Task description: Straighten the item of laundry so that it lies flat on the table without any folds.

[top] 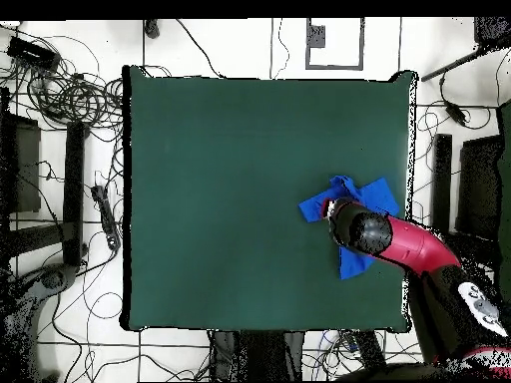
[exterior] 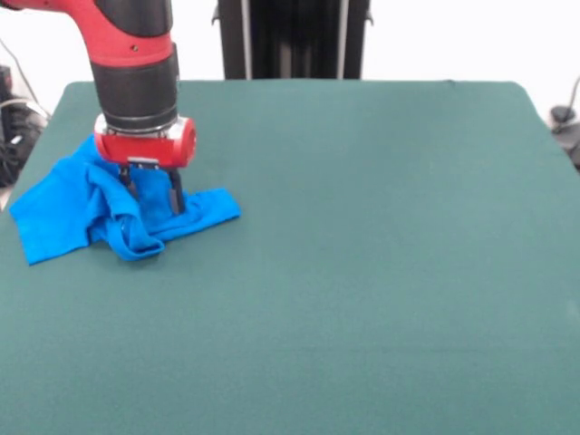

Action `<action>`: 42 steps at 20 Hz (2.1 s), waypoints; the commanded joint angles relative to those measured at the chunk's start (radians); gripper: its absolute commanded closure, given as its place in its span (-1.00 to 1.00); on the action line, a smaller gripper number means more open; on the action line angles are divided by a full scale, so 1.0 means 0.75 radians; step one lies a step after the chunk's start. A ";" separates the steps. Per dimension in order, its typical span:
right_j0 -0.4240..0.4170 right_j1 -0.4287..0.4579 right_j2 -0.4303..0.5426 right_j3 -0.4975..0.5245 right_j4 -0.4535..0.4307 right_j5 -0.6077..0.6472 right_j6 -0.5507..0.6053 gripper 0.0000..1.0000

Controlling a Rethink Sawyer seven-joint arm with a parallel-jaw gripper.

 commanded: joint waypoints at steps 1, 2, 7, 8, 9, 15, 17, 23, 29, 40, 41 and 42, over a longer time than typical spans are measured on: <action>0.085 0.106 0.016 -0.073 -0.001 -0.132 0.202 -1.00; 0.083 0.104 0.015 -0.069 0.006 -0.131 0.206 1.00; 0.063 0.080 0.034 -0.036 0.010 -0.117 0.192 1.00; 0.081 0.060 0.017 -0.029 0.013 -0.063 0.186 1.00; 0.101 0.036 -0.007 -0.021 0.025 -0.006 0.194 1.00; 0.092 -0.116 -0.003 0.099 0.043 0.009 0.213 1.00; 0.088 -0.211 0.006 0.140 0.066 0.054 0.213 1.00; 0.090 -0.493 0.016 0.235 0.154 0.250 0.183 1.00; 0.131 -0.639 -0.011 0.281 0.210 0.381 0.184 1.00; 0.314 -0.707 -0.117 0.335 0.299 0.415 0.349 1.00; 0.336 -0.710 -0.133 0.334 0.308 0.415 0.363 1.00; 0.353 -0.714 -0.144 0.332 0.320 0.425 0.375 1.00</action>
